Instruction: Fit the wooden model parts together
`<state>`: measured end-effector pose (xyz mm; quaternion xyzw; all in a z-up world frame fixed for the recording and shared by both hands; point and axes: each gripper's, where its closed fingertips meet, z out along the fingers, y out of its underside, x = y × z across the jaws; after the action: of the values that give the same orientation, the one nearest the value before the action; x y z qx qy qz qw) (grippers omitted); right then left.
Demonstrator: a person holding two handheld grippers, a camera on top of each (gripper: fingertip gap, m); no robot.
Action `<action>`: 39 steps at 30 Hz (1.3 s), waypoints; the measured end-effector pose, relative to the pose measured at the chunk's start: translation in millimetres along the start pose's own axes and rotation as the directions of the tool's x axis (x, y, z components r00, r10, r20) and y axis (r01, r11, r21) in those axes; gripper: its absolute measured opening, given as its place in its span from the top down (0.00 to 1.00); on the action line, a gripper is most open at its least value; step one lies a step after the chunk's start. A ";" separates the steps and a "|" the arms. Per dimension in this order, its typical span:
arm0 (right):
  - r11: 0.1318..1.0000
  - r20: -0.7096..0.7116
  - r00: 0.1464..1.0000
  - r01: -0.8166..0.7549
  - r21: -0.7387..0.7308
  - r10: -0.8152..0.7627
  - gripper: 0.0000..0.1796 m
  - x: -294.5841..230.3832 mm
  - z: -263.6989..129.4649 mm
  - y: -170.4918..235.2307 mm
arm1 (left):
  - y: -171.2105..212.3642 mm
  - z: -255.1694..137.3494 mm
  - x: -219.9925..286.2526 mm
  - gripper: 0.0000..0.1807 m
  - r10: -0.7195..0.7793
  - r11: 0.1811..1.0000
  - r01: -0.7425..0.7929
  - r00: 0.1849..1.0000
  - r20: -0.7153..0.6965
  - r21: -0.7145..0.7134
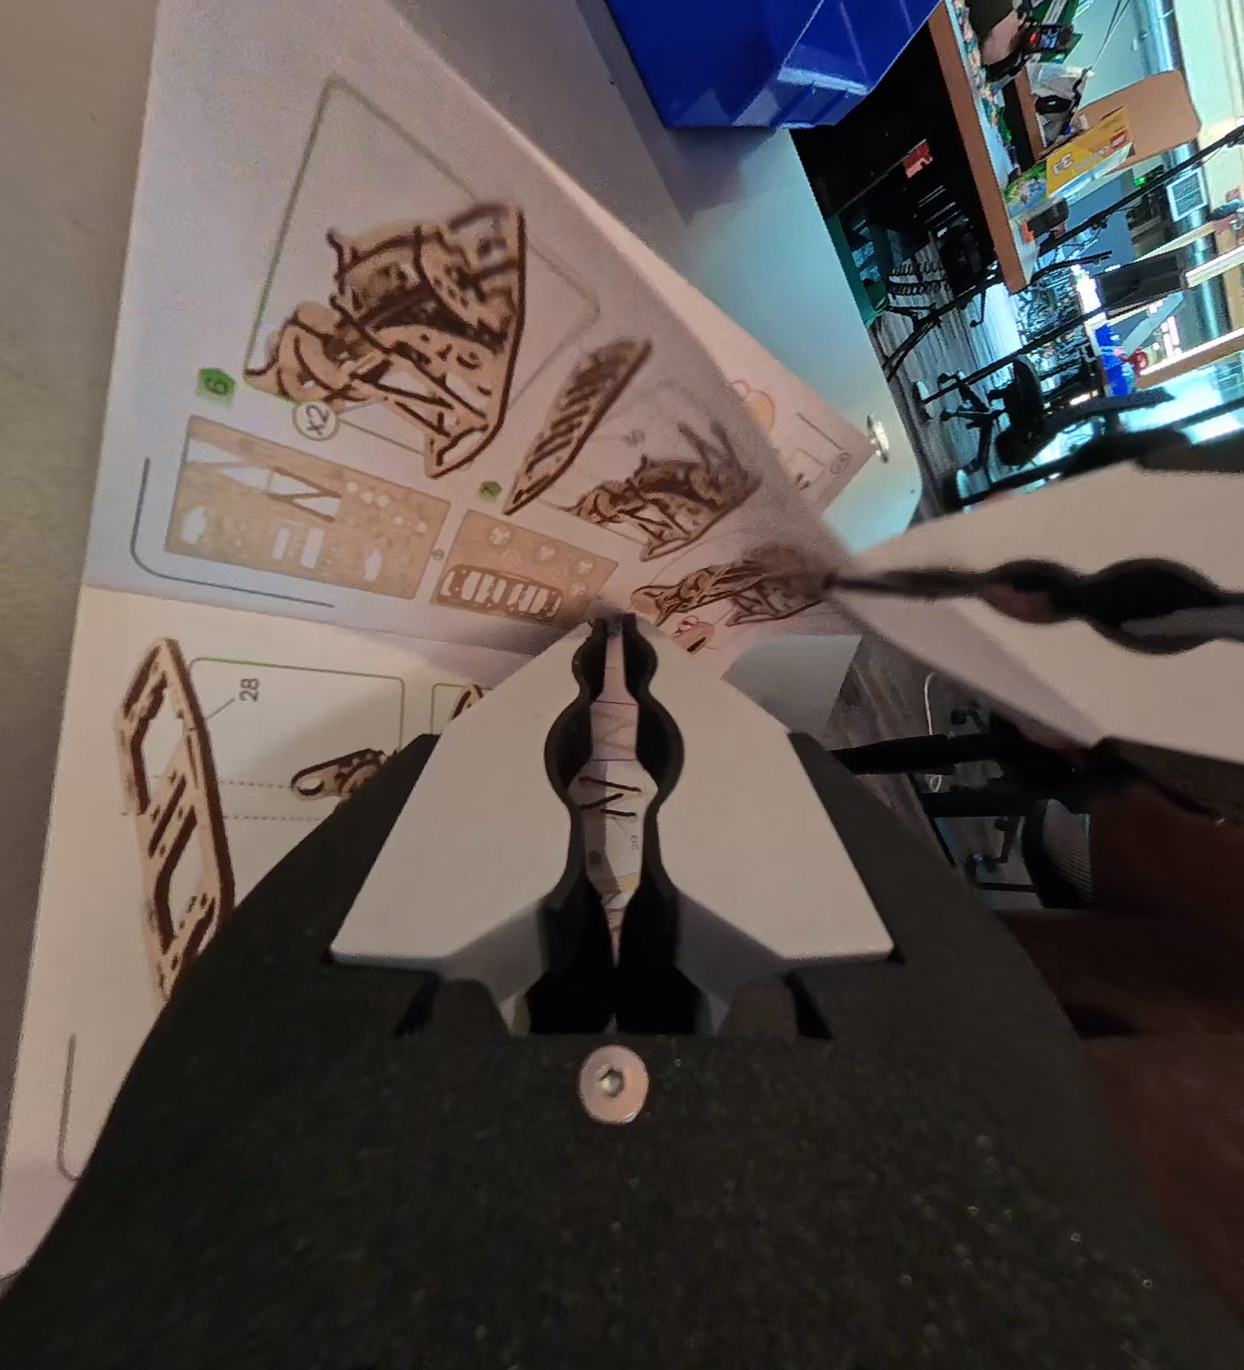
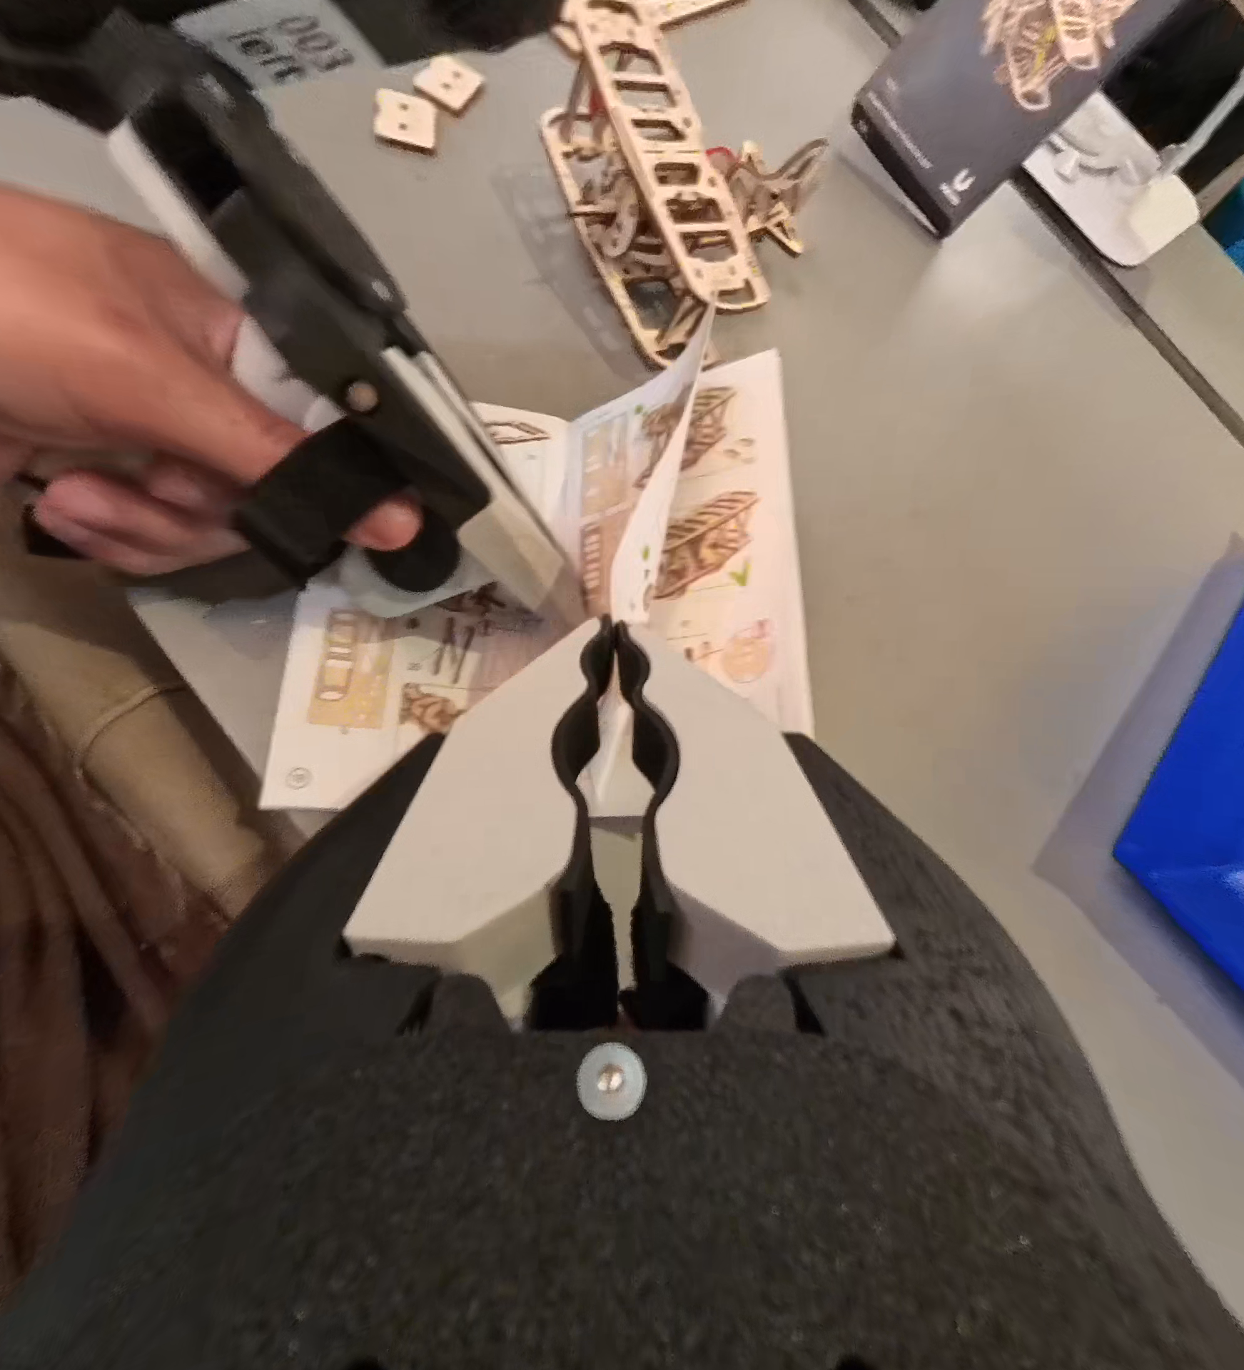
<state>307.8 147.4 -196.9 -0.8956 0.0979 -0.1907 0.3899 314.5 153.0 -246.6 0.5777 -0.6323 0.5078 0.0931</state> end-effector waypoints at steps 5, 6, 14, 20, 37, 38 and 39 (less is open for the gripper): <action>0.988 -0.012 0.997 0.075 -0.134 -0.077 1.00 -17.7 9.8 29.6 | -16.2 -18.8 18.6 0.92 -0.055 0.996 0.063 0.991 -0.122 0.058; 0.987 -0.007 0.997 0.073 -0.143 -0.075 1.00 -19.5 10.5 31.1 | -21.4 -28.1 21.2 0.89 -0.049 0.996 0.059 0.991 -0.126 0.072; 0.954 -0.068 0.954 0.284 -0.097 -0.291 1.00 -37.9 2.6 0.3 | -15.6 -44.2 40.0 0.78 -0.069 0.998 0.066 0.976 -0.209 -0.020; 0.937 -0.089 0.935 0.337 -0.088 -0.344 0.94 -52.4 1.9 -6.4 | -10.5 -43.3 25.7 1.00 -0.113 0.994 0.112 0.977 -0.181 -0.017; 0.927 0.498 0.798 -0.374 -0.032 0.340 0.58 -18.5 69.6 -17.7 | 13.2 -59.1 3.7 1.00 -0.127 0.986 0.096 0.962 -0.242 -0.138; 0.932 0.499 0.803 -0.361 -0.027 0.325 0.58 -19.4 71.9 -15.5 | 14.2 -60.5 2.3 1.00 -0.125 0.984 0.090 0.963 -0.240 -0.152; 0.933 0.506 0.800 -0.359 -0.026 0.322 0.60 -21.5 73.8 -13.4 | 15.2 -61.2 -1.2 1.00 -0.120 0.983 0.084 0.967 -0.227 -0.162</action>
<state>319.5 212.2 -238.7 -0.8671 0.1455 0.1184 0.4614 273.6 196.9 -227.0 0.5365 -0.6227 0.5180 0.2368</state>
